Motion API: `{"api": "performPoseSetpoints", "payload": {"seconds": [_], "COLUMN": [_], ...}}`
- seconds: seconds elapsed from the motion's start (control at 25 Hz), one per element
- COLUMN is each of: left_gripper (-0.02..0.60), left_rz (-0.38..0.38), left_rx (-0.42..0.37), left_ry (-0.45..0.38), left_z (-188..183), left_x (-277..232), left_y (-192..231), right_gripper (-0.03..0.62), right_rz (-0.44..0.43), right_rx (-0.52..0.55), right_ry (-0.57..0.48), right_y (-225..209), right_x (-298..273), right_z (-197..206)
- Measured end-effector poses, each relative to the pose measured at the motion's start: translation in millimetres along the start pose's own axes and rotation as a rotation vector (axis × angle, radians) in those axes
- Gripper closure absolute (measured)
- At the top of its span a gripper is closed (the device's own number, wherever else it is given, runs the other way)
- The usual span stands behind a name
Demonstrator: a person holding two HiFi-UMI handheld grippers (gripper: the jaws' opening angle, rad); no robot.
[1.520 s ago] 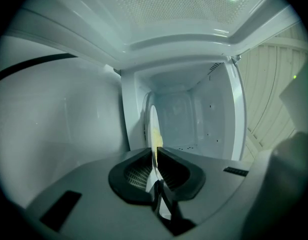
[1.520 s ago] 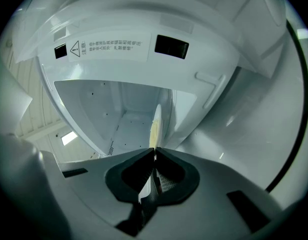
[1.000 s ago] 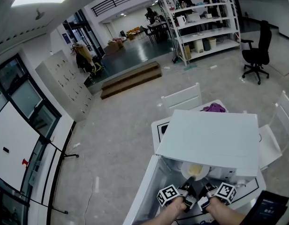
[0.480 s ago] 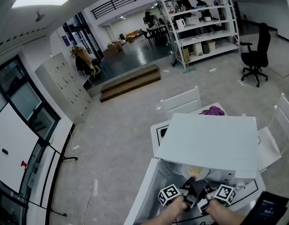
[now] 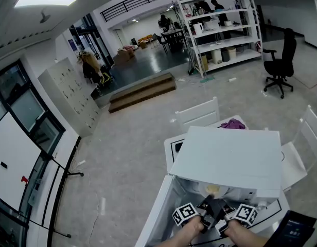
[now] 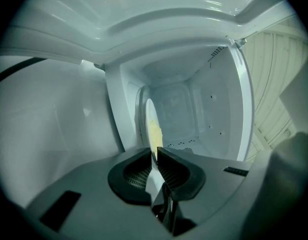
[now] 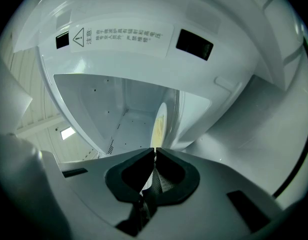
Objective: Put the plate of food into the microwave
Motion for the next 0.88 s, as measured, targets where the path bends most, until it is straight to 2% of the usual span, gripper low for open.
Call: {"api": "performPoseSetpoints", "payload": {"seconds": [0.12,0.28,0.88], "left_gripper": [0.561,0.511,0.508], "left_rz": [0.01,0.028,0.054], "left_rx": [-0.026,-0.065,-0.047], "left_ry": [0.007,0.01,0.001], "left_z": [1,2,8], "left_x": [2,3,14], "left_y": [-1,-8,-3], "right_gripper": [0.581,0.581,0.581], "right_rz": [0.01,0.008,-0.008], "right_rx": [0.018,0.016,0.021], "right_ry": [0.003,0.006,0.023], "right_y": [-3,2,1], "right_x": [1,2,4], "right_z": [0,0,2]}}
Point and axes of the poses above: the fingertips, and each gripper's own axes: x backward along the fingers, y to its left, z out of its underside, the point moved 2 cm from there along x, backward along the fingers, and after that the axes turned 8 degrees about x, right-handed, at the moved point
